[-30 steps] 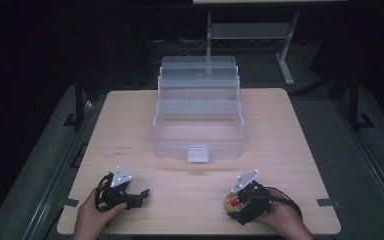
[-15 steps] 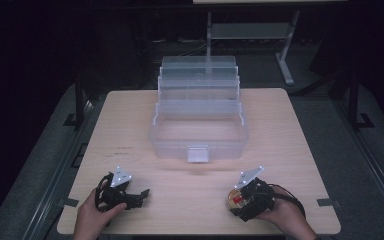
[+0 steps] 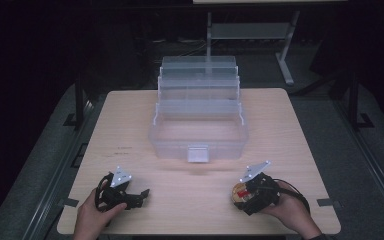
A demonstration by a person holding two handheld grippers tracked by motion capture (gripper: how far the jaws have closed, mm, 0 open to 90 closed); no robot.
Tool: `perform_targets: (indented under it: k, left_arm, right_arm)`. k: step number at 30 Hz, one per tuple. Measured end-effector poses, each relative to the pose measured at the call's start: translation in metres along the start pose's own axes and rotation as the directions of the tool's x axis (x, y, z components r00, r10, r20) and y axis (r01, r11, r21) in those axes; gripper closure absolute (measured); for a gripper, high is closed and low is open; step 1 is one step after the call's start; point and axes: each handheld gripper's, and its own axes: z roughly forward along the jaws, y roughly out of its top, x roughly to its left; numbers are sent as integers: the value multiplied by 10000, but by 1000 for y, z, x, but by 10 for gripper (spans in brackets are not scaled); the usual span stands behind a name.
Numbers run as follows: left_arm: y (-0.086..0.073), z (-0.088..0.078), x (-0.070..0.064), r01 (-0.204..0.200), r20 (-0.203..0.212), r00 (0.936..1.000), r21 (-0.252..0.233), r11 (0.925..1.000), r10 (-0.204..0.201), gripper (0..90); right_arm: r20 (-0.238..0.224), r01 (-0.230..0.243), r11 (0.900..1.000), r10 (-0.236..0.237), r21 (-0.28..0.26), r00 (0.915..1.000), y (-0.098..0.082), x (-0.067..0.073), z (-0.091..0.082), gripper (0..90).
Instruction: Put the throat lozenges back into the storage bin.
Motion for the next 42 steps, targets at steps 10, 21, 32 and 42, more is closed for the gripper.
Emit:
perform_targets:
  k: [10, 21, 32, 42]
  left_arm:
    - [0, 0, 0, 1, 0, 10000, -2, 10000, -1, 107]
    - [0, 0, 0, 2, -1, 10000, -2, 10000, -2, 107]
    - [0, 0, 0, 3, 1, 10000, -2, 10000, -3, 107]
    - [0, 0, 0, 2, 0, 10000, 0, 10000, -2, 107]
  right_arm:
    - [277, -224, 9996, 228, -160, 9994, 0, -12, -9, 195]
    - [461, -435, 9987, 446, -248, 9979, 1, -22, -14, 195]
    - [563, -665, 9973, 682, -305, 9961, 3, -32, -18, 195]
    - [754, -745, 9958, 784, -540, 9941, 7, -42, -28, 195]
